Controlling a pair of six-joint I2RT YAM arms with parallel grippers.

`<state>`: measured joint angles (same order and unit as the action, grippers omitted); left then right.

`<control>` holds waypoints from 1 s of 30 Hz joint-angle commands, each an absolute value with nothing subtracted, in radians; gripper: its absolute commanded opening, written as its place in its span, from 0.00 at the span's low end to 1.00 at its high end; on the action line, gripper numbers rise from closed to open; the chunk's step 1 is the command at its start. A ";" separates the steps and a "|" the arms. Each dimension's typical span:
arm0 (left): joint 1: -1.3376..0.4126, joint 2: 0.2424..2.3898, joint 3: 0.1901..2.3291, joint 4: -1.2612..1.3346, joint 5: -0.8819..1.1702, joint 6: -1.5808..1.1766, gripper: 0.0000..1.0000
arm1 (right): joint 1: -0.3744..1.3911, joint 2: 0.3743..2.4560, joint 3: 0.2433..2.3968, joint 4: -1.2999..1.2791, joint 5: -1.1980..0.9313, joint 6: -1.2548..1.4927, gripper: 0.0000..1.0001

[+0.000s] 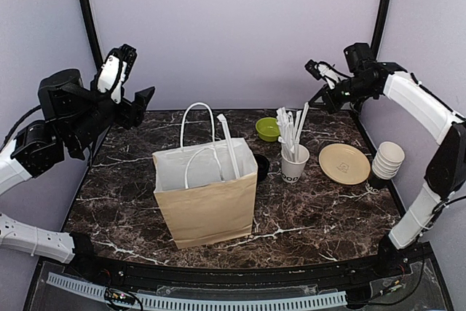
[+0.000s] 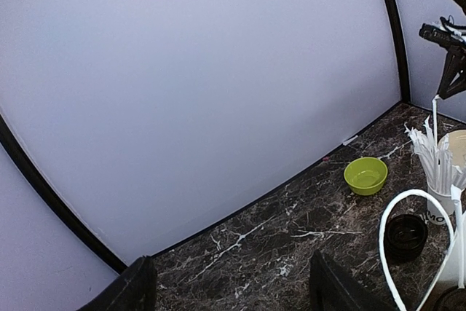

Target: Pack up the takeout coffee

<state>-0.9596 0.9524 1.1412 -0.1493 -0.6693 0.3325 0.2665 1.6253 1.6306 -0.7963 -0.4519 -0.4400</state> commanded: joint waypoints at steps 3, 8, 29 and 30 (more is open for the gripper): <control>-0.950 0.953 1.133 -0.095 -0.664 0.349 0.74 | 0.267 1.487 1.751 -0.878 -0.483 -0.448 0.00; -0.944 0.983 1.163 -0.073 -0.669 0.364 0.74 | 0.267 1.410 1.844 -0.921 -0.501 -0.451 0.00; -0.943 0.970 1.220 -0.140 -0.685 0.318 0.73 | 0.486 1.397 2.157 -1.035 -0.918 -0.414 0.00; -0.942 0.961 1.220 -0.145 -0.689 0.315 0.73 | 0.500 1.406 2.164 -1.031 -0.917 -0.410 0.00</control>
